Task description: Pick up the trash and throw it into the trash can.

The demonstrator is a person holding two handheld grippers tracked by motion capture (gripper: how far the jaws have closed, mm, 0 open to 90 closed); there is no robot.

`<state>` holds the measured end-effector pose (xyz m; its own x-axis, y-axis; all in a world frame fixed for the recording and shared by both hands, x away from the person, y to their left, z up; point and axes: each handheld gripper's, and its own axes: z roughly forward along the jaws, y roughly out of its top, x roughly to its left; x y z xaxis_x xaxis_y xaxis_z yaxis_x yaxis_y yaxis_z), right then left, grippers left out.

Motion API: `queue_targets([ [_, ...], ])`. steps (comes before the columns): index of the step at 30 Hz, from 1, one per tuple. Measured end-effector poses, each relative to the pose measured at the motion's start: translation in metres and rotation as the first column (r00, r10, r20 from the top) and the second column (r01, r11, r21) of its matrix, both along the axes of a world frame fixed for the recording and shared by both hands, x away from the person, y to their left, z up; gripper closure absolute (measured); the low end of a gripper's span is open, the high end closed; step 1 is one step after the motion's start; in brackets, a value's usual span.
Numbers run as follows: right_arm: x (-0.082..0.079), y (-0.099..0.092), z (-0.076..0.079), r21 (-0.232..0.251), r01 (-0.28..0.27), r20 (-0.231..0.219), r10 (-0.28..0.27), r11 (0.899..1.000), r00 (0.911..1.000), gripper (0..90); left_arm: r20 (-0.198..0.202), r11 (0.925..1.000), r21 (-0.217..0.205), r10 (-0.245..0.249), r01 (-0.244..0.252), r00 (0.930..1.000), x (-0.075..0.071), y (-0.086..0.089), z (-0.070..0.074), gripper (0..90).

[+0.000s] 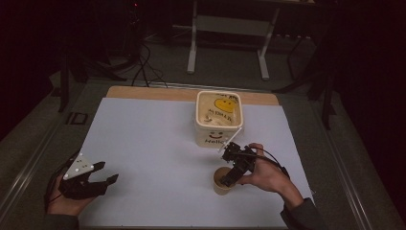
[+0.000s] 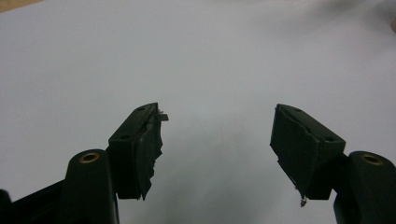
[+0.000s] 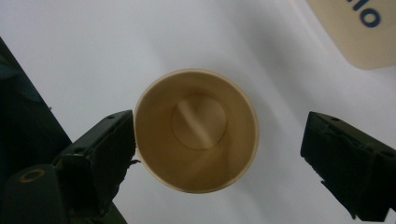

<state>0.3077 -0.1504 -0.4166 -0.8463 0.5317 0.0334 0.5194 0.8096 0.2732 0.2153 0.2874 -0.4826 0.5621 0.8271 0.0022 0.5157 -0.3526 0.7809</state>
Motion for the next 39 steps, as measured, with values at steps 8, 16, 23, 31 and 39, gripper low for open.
queue_targets([
  [8, 0.000, 0.009, -0.006, -0.037, -0.028, -0.031, 0.027, 0.999, 0.9991, 9.5, -0.002, 1.0000, -0.002, -0.001, 0.001, 1.0000, 0.000, 0.000, 0.000, 33.5],
  [16, 0.000, 0.013, -0.015, -0.082, -0.044, -0.067, 0.038, 0.996, 0.9970, 9.5, -0.003, 1.0000, 0.000, -0.002, 0.002, 1.0000, 0.000, 0.000, -0.001, 33.4],
  [23, 0.000, 0.018, -0.024, -0.101, -0.067, -0.091, 0.058, 0.993, 0.9942, 9.5, -0.005, 1.0000, 0.000, -0.003, 0.003, 1.0000, 0.001, 0.000, -0.001, 33.5],
  [31, 0.003, 0.021, -0.034, -0.146, -0.082, -0.110, 0.067, 0.986, 0.9917, 15.1, -0.006, 1.0000, 0.001, -0.005, 0.005, 1.0000, 0.000, 0.000, -0.001, 33.5],
  [39, 0.002, 0.019, -0.028, -0.150, -0.101, -0.120, 0.084, 0.984, 0.9892, 18.1, -0.007, 1.0000, 0.003, -0.005, 0.005, 1.0000, 0.000, -0.001, -0.001, 33.5],
])
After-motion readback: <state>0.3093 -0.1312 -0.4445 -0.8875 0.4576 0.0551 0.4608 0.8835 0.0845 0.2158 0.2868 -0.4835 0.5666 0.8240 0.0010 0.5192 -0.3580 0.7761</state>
